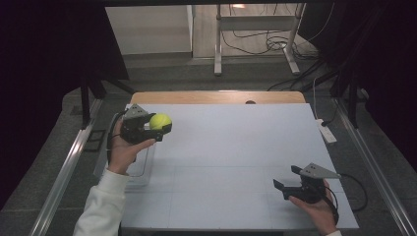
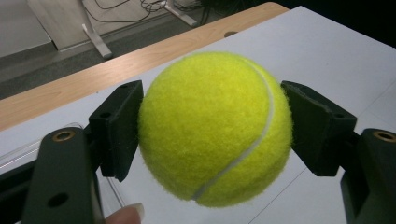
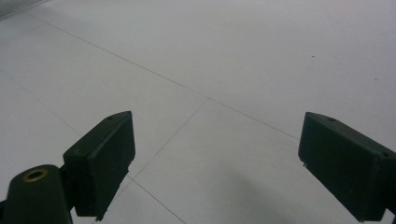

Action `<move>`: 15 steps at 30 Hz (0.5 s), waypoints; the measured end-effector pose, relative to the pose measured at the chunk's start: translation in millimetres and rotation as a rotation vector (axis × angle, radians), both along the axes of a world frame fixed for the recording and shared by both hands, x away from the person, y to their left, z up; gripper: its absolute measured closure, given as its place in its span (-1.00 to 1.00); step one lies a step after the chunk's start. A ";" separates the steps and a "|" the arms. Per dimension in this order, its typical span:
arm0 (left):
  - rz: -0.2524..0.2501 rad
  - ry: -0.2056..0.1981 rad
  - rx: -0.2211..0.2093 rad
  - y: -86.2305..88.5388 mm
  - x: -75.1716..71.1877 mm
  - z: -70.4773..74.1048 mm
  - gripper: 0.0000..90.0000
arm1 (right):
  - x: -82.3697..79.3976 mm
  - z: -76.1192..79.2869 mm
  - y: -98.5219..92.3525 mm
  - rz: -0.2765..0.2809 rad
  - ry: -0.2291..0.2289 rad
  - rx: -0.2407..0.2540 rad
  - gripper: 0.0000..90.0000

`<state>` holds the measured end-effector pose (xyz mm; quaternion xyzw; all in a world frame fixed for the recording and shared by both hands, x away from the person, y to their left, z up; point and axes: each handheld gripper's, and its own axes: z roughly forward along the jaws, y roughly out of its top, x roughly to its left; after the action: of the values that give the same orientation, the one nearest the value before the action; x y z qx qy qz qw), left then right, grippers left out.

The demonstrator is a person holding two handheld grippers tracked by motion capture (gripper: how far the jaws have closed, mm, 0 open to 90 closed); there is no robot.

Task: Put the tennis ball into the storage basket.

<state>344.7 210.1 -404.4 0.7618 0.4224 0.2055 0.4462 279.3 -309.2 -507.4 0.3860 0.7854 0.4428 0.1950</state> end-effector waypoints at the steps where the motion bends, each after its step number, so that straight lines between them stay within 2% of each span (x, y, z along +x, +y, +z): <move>1: 0.002 0.000 0.000 0.8 0.2 -0.1 -0.42 | 0.0 0.0 0.0 -0.001 0.000 0.000 -0.76; 15: 0.032 -0.005 -0.008 9.8 3.5 -0.3 -0.42 | -1.1 0.3 -1.7 -0.005 -0.002 0.001 -0.76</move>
<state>348.2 219.8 -404.7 0.7528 0.4341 0.2126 0.4468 278.2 -310.8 -507.1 0.3877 0.7841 0.4429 0.1967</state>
